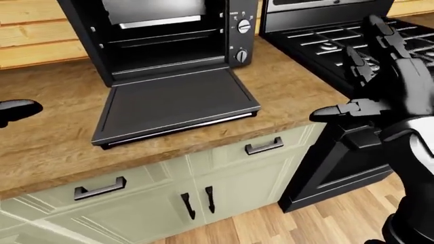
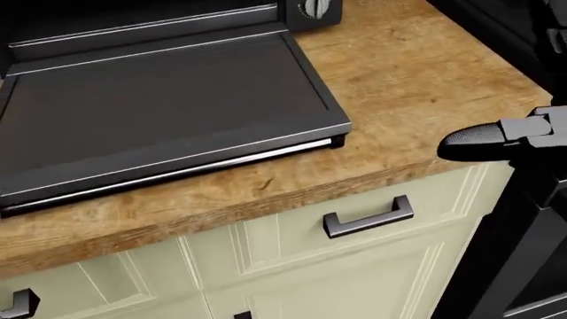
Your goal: Close the toaster oven door.
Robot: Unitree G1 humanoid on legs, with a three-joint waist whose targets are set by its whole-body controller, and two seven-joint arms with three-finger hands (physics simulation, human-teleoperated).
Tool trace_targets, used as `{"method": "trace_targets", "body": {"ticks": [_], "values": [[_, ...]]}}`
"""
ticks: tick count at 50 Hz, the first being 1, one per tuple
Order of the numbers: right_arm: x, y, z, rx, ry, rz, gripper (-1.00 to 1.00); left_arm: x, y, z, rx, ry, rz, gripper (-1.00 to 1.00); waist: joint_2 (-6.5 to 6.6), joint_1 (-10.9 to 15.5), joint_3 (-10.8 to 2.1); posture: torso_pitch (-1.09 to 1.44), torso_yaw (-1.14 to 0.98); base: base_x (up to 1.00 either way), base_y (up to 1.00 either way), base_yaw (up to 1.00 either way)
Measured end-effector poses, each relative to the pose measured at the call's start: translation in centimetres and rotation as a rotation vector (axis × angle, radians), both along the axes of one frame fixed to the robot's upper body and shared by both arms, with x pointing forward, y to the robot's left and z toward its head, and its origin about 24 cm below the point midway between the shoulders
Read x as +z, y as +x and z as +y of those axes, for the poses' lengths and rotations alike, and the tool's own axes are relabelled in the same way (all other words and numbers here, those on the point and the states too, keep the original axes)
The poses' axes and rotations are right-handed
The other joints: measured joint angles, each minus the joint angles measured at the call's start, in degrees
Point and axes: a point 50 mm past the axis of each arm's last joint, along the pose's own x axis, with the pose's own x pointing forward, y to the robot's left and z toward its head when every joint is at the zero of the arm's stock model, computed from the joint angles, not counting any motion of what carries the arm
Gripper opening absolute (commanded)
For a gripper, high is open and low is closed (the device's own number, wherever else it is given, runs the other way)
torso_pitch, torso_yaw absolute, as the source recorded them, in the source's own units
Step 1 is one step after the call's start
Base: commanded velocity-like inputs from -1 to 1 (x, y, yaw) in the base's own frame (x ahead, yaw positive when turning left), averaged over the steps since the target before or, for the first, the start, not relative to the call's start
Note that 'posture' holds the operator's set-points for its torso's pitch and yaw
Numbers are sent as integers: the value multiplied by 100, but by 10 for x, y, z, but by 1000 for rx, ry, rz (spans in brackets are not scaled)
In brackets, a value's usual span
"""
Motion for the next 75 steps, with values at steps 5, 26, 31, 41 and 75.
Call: {"method": "trace_targets", "body": {"ticks": [5, 26, 31, 41, 75], "values": [[7, -4, -3, -20, -1, -36, 100, 6, -2, -3, -6, 18, -21, 100, -290, 21, -22, 0, 0, 23, 10, 0], [5, -2, 1, 2, 5, -9, 100, 4, -2, 2, 2, -10, -8, 100, 55, -17, 14, 0, 0, 23, 12, 0], [12, -4, -3, -27, 5, -47, 100, 13, -6, 0, 1, 18, -39, 100, -179, -16, 36, 0, 0, 5, 4, 0], [5, 2, -8, -64, 41, -16, 100, -4, 2, -1, -30, -7, 41, 100, -327, 60, 85, 0, 0, 0, 0, 0], [2, 2, -20, -144, 20, -64, 100, 10, -4, -1, -15, 24, -19, 100, -570, 119, 9, 0, 0, 0, 0, 37]]}}
